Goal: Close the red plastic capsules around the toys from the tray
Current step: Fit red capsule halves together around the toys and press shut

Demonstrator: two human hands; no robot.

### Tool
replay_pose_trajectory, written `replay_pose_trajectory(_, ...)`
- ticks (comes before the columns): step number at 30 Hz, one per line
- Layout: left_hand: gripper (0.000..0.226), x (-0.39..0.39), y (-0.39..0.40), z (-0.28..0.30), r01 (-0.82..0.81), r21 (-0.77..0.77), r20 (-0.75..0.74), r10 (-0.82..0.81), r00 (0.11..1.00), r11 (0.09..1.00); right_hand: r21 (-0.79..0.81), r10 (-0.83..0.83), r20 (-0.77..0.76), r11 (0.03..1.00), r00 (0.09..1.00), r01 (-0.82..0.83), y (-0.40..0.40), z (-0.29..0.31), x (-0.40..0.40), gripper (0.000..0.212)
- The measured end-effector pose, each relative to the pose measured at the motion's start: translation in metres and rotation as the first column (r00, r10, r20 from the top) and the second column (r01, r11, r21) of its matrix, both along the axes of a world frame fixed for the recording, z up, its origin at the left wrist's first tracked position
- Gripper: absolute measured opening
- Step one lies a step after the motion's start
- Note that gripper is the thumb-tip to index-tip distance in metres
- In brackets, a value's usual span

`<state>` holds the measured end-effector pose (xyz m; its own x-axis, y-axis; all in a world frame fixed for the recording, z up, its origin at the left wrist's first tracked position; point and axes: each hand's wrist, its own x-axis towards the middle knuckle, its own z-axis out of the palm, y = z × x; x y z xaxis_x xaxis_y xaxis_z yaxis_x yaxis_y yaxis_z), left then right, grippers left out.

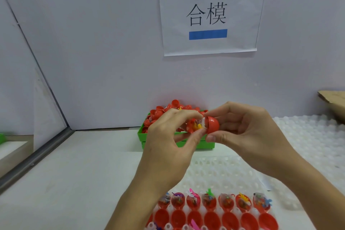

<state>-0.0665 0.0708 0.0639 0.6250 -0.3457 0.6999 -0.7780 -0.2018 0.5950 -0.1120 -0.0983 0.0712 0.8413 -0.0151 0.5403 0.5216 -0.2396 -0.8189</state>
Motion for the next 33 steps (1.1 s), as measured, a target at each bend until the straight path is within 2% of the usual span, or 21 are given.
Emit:
replay_pose_trajectory(6, 0.015, 0.0021, 0.0019, -0.0015, 0.035, 0.0, -0.027, -0.035, 0.999, 0.999, 0.031, 0.008, -0.007, 0.999, 1.0, -0.008, -0.0007, -0.0005, 0.0015, 0.037)
replay_pose_trajectory(10, 0.02, 0.0018, 0.0, -0.0015, -0.004, -0.018, -0.008, 0.004, 1.0, 1.0, 0.022, -0.009, -0.004, 1.0, 1.0, 0.009, -0.0002, -0.0009, 0.0013, 0.035)
replay_pose_trajectory(17, 0.051, -0.0008, 0.0013, 0.0003, -0.072, 0.033, 0.03, 0.071, 0.997, 0.997, -0.024, -0.033, -0.006, 0.999, 0.999, 0.033, -0.0013, -0.0012, 0.0006, 0.033)
replay_pose_trajectory(21, 0.028, -0.0024, 0.0003, 0.0023, -0.05, -0.025, 0.052, 0.051, 0.997, 0.998, -0.025, -0.018, 0.002, 1.0, 1.0, 0.018, -0.0018, -0.0006, 0.0002, 0.034)
replay_pose_trajectory(25, 0.015, -0.0018, 0.0, 0.0019, -0.014, -0.04, 0.038, 0.015, 0.999, 0.999, -0.009, 0.002, 0.009, 1.0, 1.0, -0.002, -0.0025, 0.0, 0.0001, 0.035)
replay_pose_trajectory(30, 0.014, 0.0025, 0.0, -0.0014, -0.034, -0.039, 0.053, 0.037, 0.998, 0.999, 0.02, 0.009, 0.009, 1.0, 1.0, -0.01, -0.0021, 0.0003, -0.0008, 0.037)
replay_pose_trajectory(33, 0.017, 0.0019, 0.0007, -0.0015, -0.016, -0.019, 0.048, 0.017, 0.999, 1.0, 0.056, 0.02, 0.003, 0.998, 1.0, -0.02, -0.0017, -0.0005, -0.0006, 0.032)
